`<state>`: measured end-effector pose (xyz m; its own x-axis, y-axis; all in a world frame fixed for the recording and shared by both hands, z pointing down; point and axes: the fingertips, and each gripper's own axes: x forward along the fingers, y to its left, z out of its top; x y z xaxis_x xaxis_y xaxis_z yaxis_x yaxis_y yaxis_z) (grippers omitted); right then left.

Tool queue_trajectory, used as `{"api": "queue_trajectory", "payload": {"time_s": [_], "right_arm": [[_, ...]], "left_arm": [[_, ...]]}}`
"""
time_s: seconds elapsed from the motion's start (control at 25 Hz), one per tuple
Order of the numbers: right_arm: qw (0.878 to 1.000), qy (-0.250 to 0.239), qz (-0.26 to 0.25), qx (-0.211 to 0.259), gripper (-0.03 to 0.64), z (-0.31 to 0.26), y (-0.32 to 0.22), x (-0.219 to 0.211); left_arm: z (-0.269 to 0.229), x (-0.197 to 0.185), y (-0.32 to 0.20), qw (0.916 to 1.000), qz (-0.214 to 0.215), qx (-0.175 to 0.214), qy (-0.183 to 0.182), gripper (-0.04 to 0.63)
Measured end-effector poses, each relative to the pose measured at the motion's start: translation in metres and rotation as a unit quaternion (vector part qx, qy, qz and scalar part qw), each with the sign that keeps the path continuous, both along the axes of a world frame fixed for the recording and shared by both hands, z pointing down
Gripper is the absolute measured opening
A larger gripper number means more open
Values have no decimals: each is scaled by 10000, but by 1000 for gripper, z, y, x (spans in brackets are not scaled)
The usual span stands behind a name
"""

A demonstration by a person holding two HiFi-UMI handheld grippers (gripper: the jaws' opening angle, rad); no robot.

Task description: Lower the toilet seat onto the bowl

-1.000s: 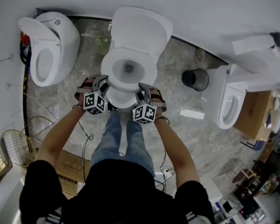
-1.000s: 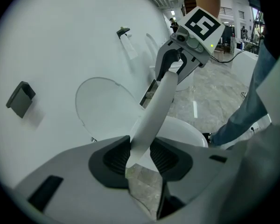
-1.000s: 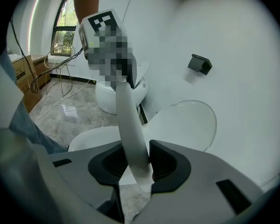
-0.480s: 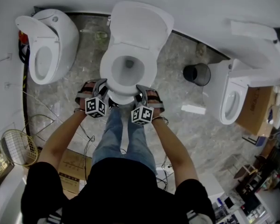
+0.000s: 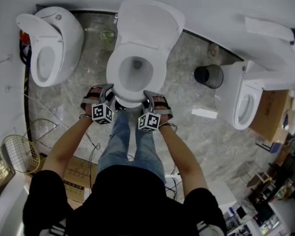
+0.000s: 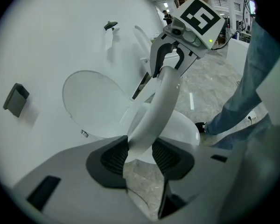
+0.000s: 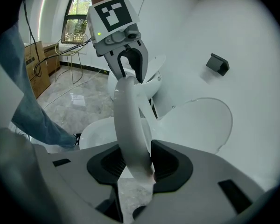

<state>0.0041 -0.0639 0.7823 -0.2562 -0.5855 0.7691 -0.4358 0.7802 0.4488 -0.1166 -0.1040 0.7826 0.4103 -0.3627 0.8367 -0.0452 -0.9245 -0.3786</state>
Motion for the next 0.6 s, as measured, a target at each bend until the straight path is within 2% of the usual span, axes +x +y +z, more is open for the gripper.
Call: {"api": "queue_trajectory", "payload": {"time_s": [0.6], "right_arm": [[9988,410,-222,-124,178,36,28,-7]], "left_arm": [[31,-9,24,9992,190,-15,-365,177]]}}
